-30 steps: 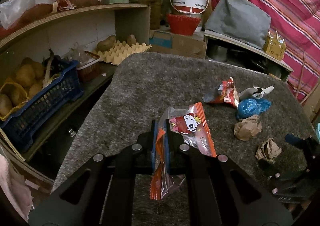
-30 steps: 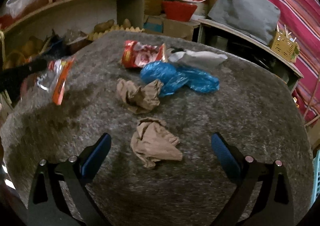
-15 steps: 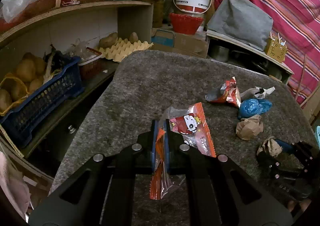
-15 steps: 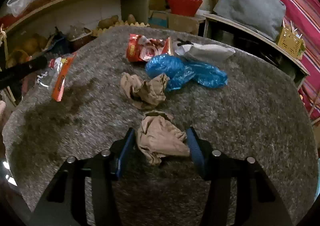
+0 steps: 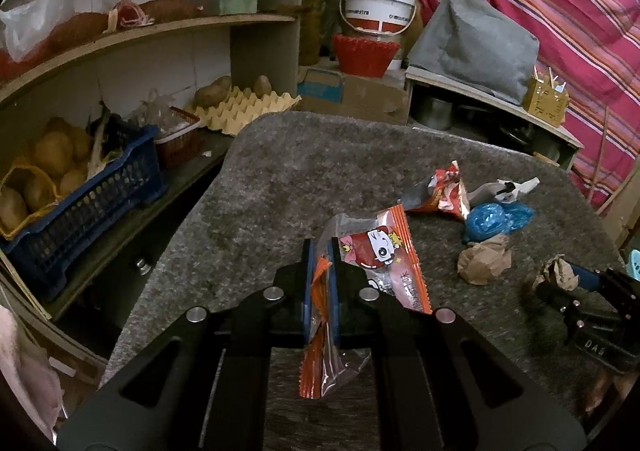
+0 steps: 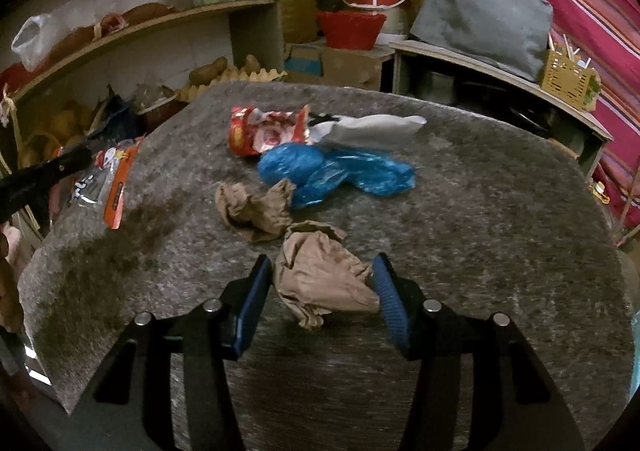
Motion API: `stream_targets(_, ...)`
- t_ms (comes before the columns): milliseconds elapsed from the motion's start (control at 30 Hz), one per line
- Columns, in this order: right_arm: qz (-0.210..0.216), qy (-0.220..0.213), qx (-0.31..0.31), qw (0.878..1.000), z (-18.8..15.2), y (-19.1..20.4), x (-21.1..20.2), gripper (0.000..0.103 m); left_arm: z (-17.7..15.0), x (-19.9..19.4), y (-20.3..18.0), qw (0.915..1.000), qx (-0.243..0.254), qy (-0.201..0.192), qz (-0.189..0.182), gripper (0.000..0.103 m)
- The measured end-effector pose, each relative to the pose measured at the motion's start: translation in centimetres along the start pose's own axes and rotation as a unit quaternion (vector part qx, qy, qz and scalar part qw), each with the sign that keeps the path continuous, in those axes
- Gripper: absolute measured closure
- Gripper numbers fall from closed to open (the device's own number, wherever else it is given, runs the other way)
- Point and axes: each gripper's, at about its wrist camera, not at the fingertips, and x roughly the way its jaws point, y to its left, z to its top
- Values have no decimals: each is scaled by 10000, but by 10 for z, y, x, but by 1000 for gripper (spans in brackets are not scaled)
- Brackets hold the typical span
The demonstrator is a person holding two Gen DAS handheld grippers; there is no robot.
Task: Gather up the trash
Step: 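Grasp the crumpled brown paper with the right tool while the left tool holds the snack bag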
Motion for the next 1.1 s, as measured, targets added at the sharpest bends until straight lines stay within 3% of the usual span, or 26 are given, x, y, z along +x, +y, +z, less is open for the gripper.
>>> stream_targets(633, -141, -116, 390, 9991, -2, -48, -16, 50, 18, -23, -49, 9990, 126, -350, -243, 98)
stream_targets(1100, -244, -135, 521, 9983, -4, -68, -24, 50, 16, -23, -67, 9988, 233, -313, -306, 98)
